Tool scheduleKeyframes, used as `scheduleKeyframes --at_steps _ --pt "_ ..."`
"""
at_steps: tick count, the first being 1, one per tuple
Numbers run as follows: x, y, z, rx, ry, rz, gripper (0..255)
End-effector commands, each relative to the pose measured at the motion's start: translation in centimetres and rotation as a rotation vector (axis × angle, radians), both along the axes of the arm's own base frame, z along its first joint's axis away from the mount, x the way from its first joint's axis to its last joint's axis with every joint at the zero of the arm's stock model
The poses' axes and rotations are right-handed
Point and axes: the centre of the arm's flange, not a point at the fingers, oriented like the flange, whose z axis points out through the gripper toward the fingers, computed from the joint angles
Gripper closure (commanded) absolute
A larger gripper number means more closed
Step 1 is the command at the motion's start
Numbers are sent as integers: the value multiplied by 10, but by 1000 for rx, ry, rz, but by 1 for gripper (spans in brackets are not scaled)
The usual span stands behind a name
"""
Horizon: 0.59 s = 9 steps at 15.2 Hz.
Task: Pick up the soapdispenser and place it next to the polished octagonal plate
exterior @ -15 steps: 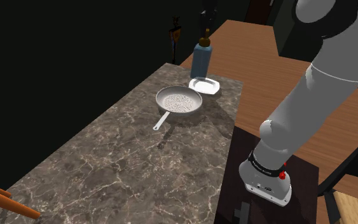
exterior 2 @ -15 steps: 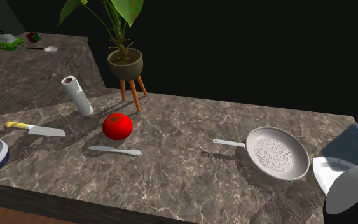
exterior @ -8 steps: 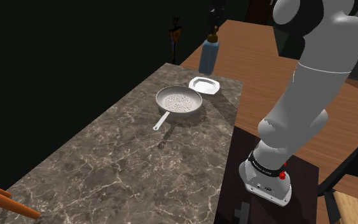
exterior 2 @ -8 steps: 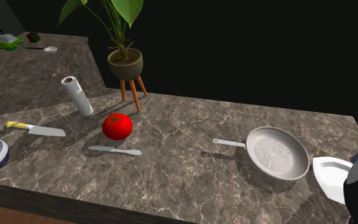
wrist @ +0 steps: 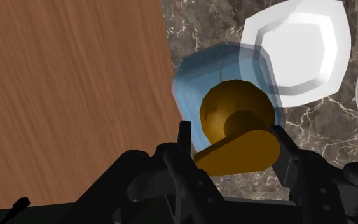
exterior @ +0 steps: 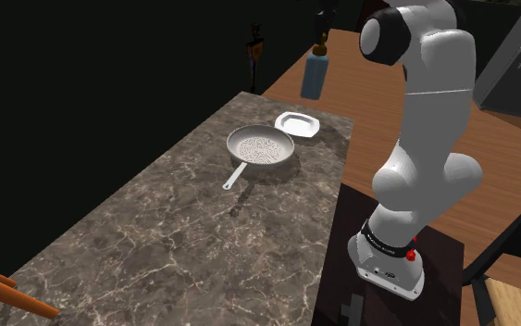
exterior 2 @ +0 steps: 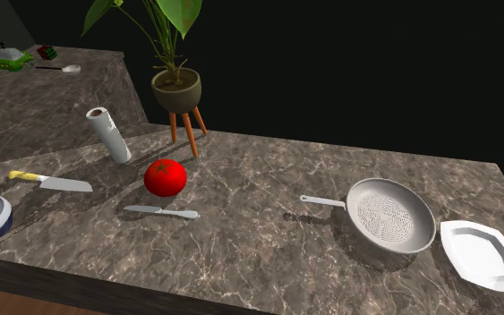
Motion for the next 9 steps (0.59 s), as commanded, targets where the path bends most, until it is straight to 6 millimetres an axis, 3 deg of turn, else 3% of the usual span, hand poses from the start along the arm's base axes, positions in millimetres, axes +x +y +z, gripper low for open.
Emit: scheduleKeyframes --at_steps 1,9 --pt "0 -9 -4 -1 0 1 255" --pt "0 -9 -46 -1 0 1 255"
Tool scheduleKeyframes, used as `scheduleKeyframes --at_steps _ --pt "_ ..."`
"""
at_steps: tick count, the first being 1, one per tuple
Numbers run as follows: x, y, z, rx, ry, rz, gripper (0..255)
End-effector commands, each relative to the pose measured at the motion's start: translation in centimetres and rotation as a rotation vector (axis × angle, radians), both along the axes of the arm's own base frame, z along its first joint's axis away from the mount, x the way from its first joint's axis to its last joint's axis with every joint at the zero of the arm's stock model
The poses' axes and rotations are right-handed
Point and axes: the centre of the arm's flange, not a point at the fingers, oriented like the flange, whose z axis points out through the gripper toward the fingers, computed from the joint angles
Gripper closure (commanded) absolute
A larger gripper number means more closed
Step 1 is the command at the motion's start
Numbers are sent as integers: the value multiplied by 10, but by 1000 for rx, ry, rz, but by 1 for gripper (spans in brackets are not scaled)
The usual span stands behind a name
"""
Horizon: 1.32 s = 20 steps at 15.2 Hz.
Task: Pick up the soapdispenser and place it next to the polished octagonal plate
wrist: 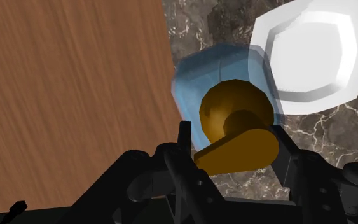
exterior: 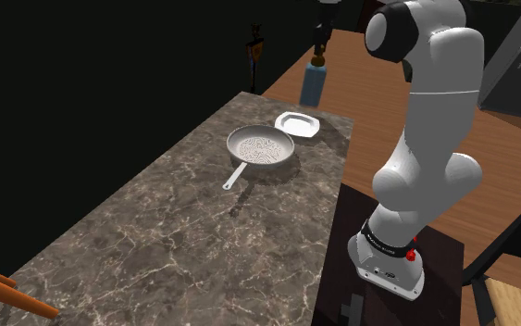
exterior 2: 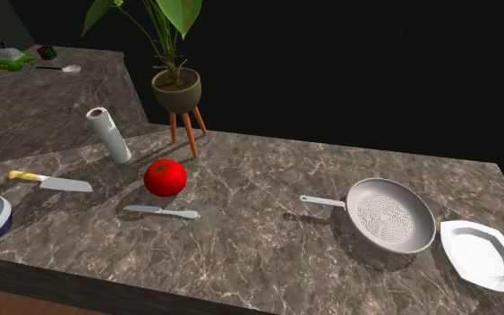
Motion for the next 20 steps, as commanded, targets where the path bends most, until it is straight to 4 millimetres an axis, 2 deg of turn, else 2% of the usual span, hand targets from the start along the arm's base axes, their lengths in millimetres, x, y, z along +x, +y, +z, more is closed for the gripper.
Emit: scheduleKeyframes --at_steps 1,6,13,14,19,20 --pt "0 -1 -10 -1 -1 0 255" --pt "0 -1 -38 -1 -1 0 255" --pt "0 -1 -38 -1 -1 0 255" --pt "0 -1 -38 -1 -1 0 0" --pt "0 -1 -38 -1 -1 0 0" --pt "0 -1 -25 -1 -1 0 0"
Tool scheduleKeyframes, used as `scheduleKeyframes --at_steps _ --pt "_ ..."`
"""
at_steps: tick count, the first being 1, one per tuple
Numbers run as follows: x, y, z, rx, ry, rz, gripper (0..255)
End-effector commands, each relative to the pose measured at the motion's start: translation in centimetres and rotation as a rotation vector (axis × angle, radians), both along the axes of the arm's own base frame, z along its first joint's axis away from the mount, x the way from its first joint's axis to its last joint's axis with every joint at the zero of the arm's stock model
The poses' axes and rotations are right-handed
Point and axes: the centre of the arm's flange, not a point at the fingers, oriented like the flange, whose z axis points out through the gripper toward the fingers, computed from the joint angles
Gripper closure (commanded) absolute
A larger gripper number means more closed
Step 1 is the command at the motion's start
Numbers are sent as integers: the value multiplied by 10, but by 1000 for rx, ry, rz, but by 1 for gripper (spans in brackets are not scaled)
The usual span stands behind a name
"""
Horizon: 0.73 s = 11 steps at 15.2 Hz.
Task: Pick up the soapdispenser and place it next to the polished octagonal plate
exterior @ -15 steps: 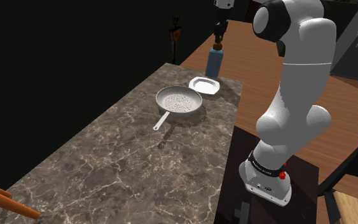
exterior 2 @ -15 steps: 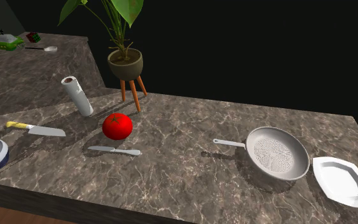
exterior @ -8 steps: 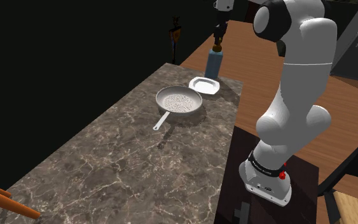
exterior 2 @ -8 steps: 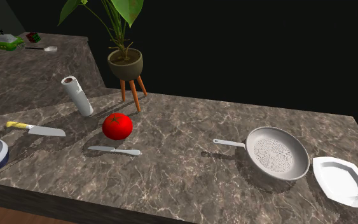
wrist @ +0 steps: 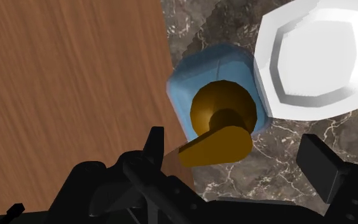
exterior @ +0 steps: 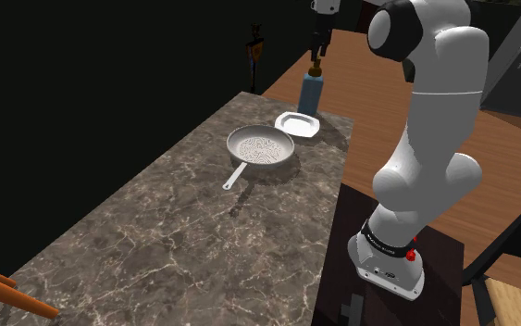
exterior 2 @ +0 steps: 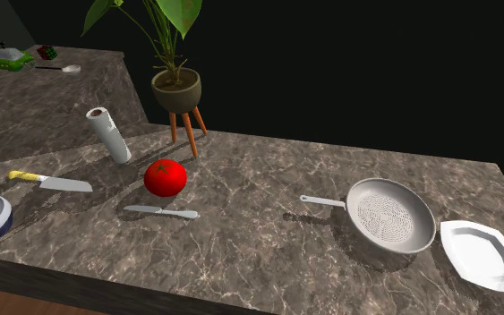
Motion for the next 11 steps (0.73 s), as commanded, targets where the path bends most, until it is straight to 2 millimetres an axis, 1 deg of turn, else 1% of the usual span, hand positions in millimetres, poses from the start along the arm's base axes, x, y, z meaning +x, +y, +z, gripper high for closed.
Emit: scheduleKeyframes --at_steps 1,3,11 --pt "0 1 20 0 0 0 0" --pt "1 1 44 0 0 0 0" --pt "1 1 44 0 0 0 0"
